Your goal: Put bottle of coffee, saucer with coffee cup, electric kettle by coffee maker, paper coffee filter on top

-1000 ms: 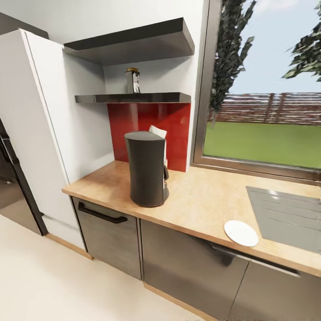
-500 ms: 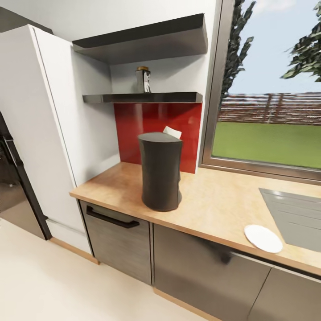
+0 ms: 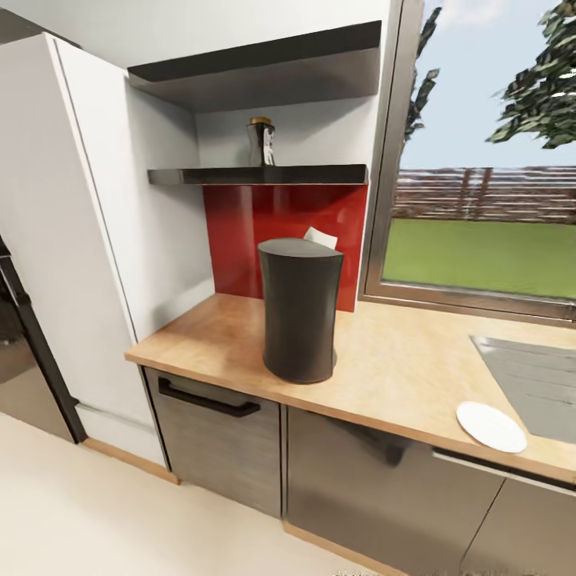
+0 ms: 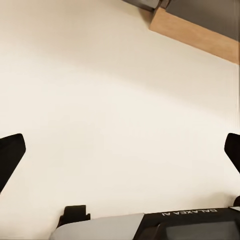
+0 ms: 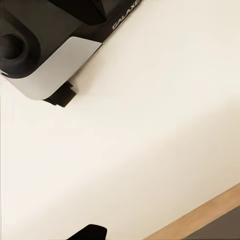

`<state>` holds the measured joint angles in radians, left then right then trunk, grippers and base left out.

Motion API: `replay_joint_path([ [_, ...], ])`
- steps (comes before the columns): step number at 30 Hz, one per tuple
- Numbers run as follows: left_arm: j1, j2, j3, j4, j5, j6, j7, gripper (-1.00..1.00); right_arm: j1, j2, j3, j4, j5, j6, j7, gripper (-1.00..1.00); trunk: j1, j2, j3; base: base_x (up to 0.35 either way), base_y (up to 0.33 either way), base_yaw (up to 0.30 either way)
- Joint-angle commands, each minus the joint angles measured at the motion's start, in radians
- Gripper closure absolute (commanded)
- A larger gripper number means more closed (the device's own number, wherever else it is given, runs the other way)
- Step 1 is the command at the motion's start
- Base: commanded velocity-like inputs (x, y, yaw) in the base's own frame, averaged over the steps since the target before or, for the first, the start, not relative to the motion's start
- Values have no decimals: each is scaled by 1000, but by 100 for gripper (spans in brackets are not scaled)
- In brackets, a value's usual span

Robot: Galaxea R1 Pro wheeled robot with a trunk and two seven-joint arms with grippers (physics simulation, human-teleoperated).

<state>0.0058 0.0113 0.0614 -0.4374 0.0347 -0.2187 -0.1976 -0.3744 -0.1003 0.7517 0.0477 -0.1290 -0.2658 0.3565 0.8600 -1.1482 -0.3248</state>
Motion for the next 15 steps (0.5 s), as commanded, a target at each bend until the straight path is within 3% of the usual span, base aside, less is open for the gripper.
replay_joint_path([
  [1,0,-1,6,-1,4,1,-9,-100,-1,1,8,4,-11,-6,6,-100,0,-1,-1,4,31,-242],
  [7,0,-1,6,-1,4,1,-9,-100,-1,1,8,4,-11,-6,6,-100,0,-1,-1,1,48,-190],
  [15,0,-1,6,-2,4,1,-9,-100,-1,2,8,6,-10,-6,6,-100,0,-1,-1,0,266,-23],
])
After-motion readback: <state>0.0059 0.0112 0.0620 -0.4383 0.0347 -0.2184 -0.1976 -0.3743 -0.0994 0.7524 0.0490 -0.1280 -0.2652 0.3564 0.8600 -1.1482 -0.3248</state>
